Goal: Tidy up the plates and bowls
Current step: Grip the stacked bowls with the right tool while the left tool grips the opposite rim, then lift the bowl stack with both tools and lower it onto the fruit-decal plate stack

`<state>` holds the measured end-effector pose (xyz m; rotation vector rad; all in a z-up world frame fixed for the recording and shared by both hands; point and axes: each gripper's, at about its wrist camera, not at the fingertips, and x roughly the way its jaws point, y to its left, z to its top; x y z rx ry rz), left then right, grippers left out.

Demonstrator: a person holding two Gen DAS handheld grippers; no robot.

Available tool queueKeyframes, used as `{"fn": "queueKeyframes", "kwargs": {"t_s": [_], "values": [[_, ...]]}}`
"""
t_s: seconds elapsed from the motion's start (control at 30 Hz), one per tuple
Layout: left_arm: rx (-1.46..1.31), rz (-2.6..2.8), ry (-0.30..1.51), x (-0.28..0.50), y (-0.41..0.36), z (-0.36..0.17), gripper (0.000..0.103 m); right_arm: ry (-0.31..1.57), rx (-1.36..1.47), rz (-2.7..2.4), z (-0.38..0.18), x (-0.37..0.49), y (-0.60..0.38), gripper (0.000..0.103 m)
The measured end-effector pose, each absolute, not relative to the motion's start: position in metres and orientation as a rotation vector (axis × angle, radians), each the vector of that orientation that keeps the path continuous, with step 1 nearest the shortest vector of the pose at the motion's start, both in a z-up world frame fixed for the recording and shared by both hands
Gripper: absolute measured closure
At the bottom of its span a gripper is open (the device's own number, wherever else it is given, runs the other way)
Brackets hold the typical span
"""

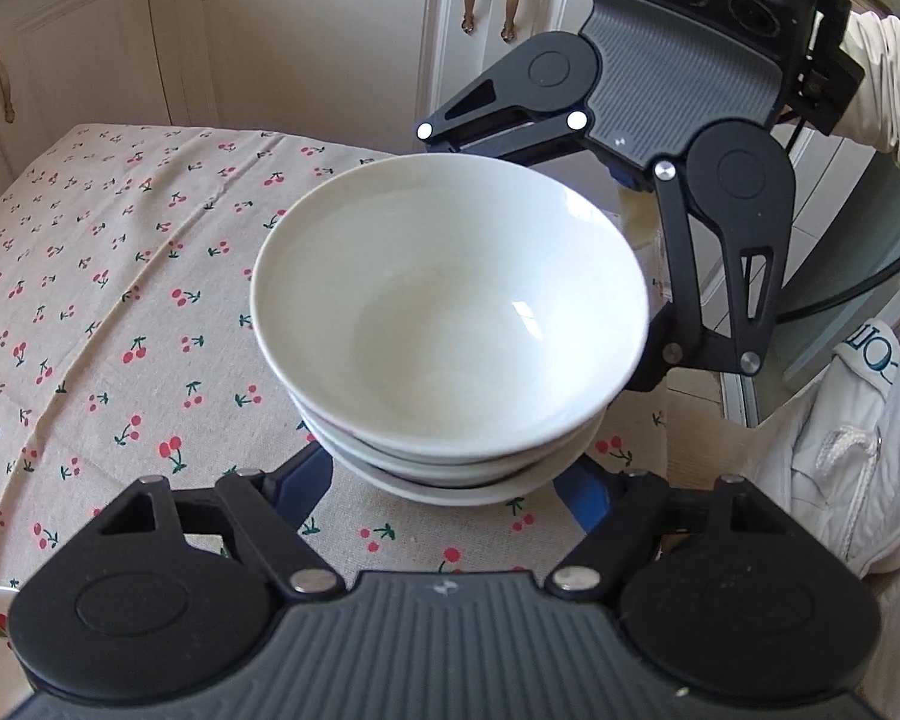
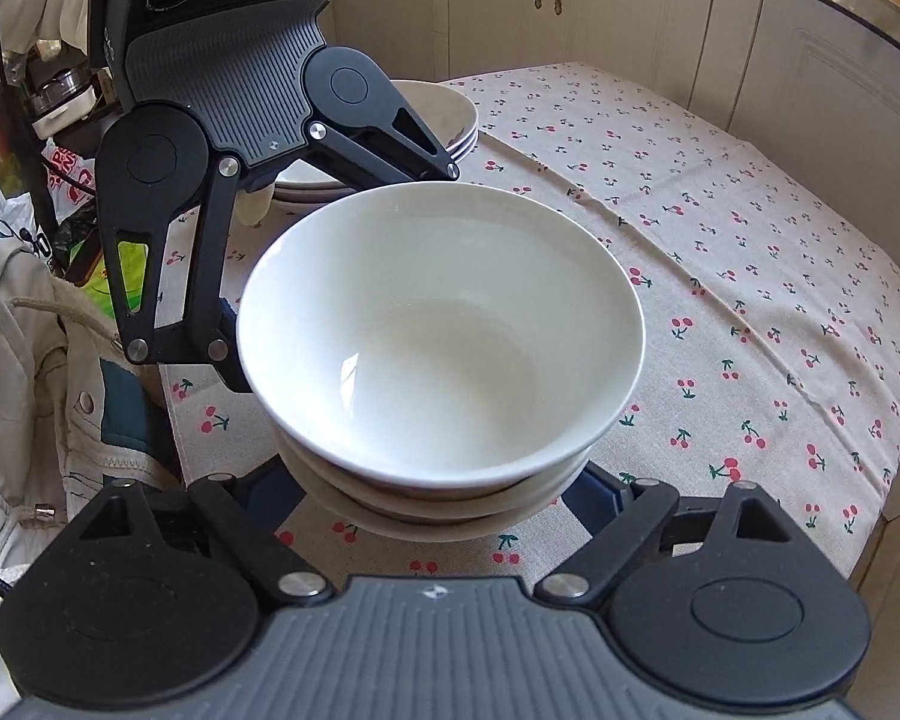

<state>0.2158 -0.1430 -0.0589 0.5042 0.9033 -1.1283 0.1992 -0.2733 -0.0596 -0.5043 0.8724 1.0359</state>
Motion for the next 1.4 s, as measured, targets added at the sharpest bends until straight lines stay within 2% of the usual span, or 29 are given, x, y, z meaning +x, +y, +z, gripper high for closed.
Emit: {"fn": "queueKeyframes", "kwargs": {"t_s": [1.0,1.4], "values": [[0.533,-1.141,0.872,0.206,-0.138,-0.051,0.024,0.884,-0.536,0.995,-0.049,0.190,-0.269,0.011],[0.518,-1.054,0.800,0.211,-0.072,-0.019,0.024,0.829,-0.618,1.018,-0.019,0.187,-0.225,0.011]]}}
